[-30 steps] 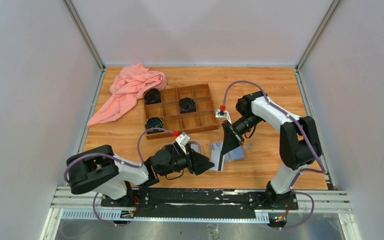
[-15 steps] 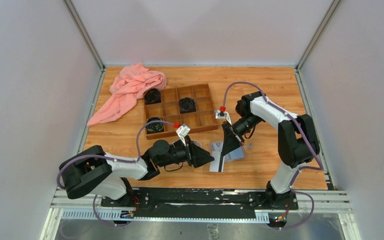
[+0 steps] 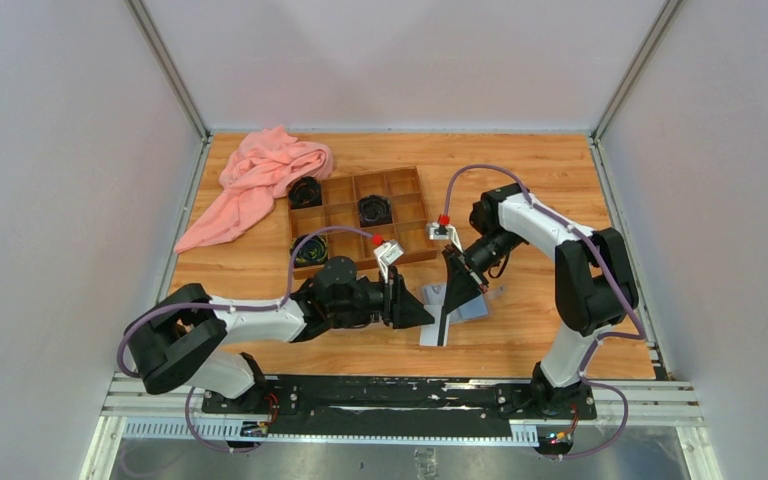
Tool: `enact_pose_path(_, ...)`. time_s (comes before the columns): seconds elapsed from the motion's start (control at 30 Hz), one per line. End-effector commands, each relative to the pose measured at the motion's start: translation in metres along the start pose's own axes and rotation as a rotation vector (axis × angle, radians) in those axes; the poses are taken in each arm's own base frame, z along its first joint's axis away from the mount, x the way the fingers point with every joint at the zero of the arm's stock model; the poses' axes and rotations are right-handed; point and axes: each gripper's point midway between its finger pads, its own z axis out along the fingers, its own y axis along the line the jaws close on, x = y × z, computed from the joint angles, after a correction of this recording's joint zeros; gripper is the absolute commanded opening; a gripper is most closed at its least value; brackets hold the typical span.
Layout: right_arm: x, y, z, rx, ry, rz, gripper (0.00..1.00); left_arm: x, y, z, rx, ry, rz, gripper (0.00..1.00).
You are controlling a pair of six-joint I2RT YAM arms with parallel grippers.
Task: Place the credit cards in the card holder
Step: Place the credit card in the storage box.
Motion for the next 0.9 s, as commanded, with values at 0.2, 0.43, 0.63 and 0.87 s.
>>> enact_pose_path(0.2, 0.001, 0.004, 0.004, -0.02, 0.038, -0.02, 0.0, 0.012, -0.003, 0.01, 0.062, 0.154, -0.019, 0.3)
enact_pose_path(0.43, 0.003, 0.004, 0.006, -0.023, 0.056, -0.023, 0.0, 0.009, -0.003, 0.014, 0.062, 0.173, -0.018, 0.25)
enact_pose_path(0.63, 0.005, 0.003, 0.006, -0.019, 0.069, -0.03, 0.0, 0.009, -0.002, 0.017, 0.066, 0.188, -0.024, 0.15)
enact_pose_path(0.87, 0.008, 0.002, 0.007, -0.008, 0.086, -0.039, 0.0, 0.007, 0.002, 0.014, 0.053, 0.204, -0.026, 0.25)
